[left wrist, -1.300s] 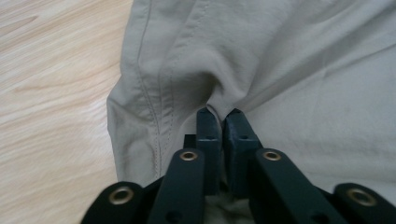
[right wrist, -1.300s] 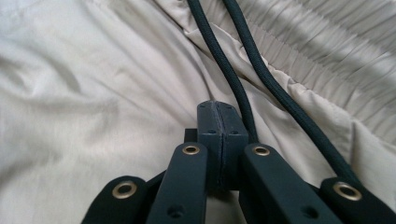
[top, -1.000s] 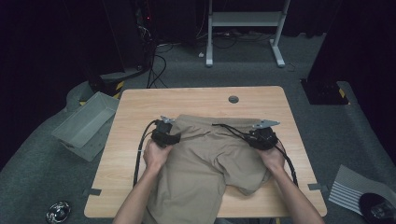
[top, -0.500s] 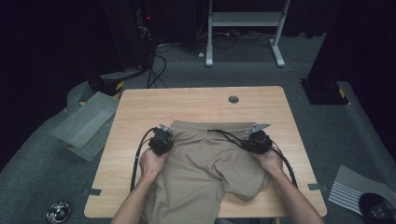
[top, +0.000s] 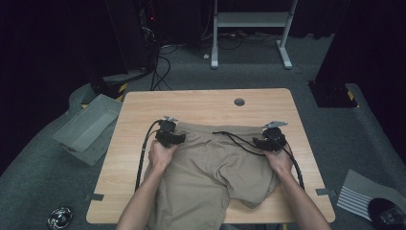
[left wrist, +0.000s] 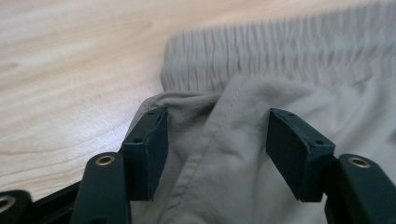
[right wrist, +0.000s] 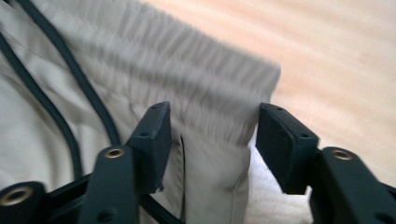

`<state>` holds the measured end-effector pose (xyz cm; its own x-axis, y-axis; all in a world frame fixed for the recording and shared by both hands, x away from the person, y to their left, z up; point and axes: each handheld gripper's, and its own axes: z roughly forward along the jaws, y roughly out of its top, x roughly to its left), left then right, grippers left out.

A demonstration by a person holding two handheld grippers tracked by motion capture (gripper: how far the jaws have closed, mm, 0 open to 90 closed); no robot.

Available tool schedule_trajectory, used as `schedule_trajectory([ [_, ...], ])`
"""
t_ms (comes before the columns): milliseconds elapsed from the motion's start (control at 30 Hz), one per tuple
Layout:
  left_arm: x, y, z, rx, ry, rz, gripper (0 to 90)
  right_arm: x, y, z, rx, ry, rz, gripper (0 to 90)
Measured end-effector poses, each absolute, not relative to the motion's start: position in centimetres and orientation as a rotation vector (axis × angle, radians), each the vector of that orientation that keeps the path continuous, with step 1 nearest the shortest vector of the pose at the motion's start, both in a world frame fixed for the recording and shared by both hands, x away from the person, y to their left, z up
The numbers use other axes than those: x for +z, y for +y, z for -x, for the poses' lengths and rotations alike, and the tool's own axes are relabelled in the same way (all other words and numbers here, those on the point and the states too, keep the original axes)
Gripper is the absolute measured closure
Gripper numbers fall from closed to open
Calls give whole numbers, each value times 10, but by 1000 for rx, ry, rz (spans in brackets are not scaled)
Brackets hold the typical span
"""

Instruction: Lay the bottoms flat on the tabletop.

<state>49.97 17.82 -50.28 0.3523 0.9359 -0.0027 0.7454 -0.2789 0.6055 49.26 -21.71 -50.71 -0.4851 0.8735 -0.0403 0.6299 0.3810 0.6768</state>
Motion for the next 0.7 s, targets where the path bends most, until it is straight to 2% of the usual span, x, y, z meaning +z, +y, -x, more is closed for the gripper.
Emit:
schedule_trajectory([
  [100,-506,179,-499,477,1456,-2116,457,-513,-217,-496,848,2276,-1318,437],
  [133,-506,179,-499,476,1454,-2116,493,-513,-217,-496,853,2276,-1318,471],
  [300,-504,175,-494,478,1389,-2162,770,-509,-218,-495,864,2301,-1271,788],
  [367,-504,171,-493,515,1365,-2189,845,-506,-217,-493,864,2298,-1231,842],
  [567,-487,179,-492,592,1347,-2083,868,-481,-216,-494,909,2234,-1145,858],
  [700,-481,185,-500,669,1389,-2005,861,-466,-204,-510,879,2224,-1128,853],
])
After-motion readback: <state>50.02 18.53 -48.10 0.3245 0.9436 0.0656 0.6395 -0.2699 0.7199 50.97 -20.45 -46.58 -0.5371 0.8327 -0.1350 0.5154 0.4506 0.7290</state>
